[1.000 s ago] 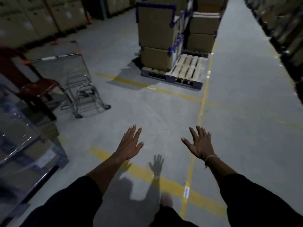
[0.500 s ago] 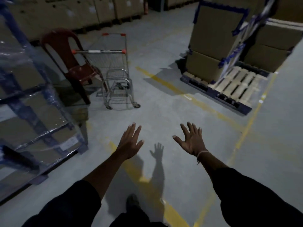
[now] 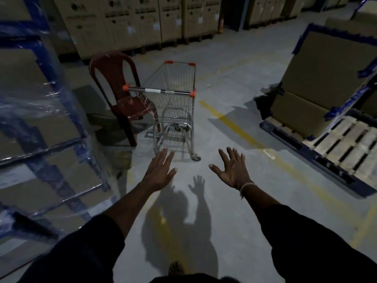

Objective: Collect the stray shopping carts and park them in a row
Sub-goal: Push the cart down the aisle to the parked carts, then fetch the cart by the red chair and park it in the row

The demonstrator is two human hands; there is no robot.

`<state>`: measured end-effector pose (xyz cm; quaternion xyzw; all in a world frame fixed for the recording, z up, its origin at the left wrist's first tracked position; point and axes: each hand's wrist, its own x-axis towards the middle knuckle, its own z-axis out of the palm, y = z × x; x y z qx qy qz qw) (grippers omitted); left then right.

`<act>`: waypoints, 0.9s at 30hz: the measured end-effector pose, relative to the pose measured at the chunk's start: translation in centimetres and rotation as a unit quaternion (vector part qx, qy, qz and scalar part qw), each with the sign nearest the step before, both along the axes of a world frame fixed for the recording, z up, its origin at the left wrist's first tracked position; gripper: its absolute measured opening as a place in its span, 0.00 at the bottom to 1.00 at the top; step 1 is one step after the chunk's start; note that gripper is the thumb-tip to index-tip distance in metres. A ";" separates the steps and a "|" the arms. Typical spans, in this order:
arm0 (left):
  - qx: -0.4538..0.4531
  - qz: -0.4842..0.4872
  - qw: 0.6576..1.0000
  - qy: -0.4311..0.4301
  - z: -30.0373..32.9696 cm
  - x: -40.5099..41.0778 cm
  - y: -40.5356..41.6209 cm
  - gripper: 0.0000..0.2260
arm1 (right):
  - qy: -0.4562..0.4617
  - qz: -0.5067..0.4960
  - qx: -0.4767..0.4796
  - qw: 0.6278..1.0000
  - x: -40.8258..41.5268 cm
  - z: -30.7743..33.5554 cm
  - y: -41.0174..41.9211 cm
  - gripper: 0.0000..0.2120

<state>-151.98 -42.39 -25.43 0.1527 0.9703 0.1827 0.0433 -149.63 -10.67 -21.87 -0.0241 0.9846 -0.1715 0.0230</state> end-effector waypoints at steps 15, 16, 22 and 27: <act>-0.033 0.103 0.994 0.033 2.2 -25.0 -2.4 0.37 | 0.061 0.145 -0.006 0.988 -33.2 3.7 -6.9 0.47; -0.035 0.111 0.993 0.035 2.4 -26.5 -2.3 0.40 | 0.063 0.154 -0.004 0.986 -35.3 3.5 -7.1 0.44; -0.025 0.165 0.985 0.043 3.3 -34.6 -2.6 0.38 | 0.047 0.222 0.003 0.974 -46.0 3.2 -9.4 0.41; -0.040 0.177 0.982 0.044 3.1 -40.2 -4.3 0.35 | -0.003 0.241 0.022 0.970 -51.7 2.6 -12.6 0.42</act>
